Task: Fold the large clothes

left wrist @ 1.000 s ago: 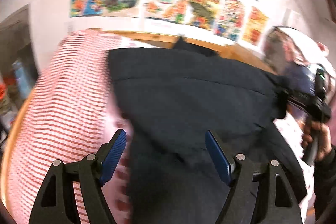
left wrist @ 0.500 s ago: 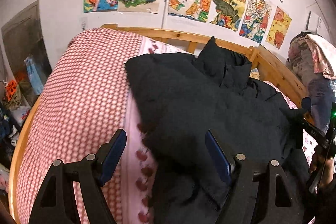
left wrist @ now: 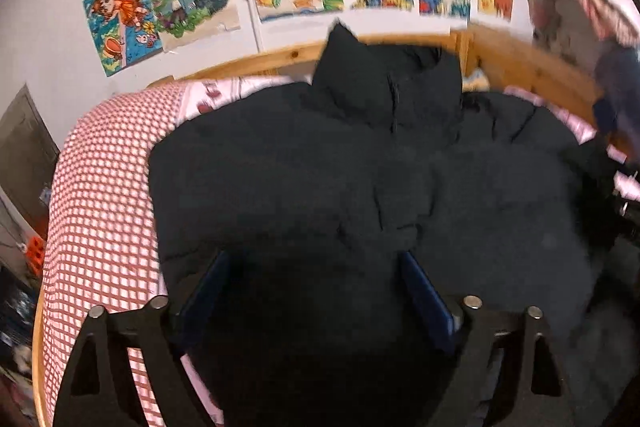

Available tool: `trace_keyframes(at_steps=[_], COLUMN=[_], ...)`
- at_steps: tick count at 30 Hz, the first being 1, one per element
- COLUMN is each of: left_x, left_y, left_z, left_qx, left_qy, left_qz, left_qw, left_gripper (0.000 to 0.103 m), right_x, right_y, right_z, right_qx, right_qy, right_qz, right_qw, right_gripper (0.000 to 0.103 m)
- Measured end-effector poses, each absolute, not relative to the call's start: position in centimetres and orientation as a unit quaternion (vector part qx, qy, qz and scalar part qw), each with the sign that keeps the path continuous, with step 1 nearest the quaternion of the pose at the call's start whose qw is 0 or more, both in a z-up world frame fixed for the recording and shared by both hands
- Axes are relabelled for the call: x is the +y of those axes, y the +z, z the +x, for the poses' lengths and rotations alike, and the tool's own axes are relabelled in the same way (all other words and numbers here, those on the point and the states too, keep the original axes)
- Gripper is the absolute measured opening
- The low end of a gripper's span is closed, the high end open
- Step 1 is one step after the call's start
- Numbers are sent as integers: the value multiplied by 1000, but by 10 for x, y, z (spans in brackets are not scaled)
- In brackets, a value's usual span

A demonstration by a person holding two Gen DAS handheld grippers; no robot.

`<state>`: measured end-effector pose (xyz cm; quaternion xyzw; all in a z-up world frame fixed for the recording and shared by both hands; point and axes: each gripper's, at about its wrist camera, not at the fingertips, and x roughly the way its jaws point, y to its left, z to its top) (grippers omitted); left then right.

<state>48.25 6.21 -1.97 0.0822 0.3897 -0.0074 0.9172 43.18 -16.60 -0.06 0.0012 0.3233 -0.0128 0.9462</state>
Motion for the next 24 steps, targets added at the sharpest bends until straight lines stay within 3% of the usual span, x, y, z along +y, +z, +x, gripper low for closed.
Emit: trace_keyframes(at_steps=[3, 11, 24], left_x=[57, 53, 59], left_y=[-38, -56, -64], left_z=[488, 486, 490], left_qx=[410, 398, 396], left_qy=[-1, 9, 9], left_qz=[96, 110, 99], left_qw=[907, 911, 913], left_gripper=[89, 96, 103], right_x=[-159, -155, -179], right_y=[-9, -41, -85], right_z=[433, 440, 449], right_qx=[320, 343, 371], right_qy=[-30, -82, -54], right_qz=[-43, -102, -17], right_qw=[946, 930, 927], right_gripper=[57, 65, 91])
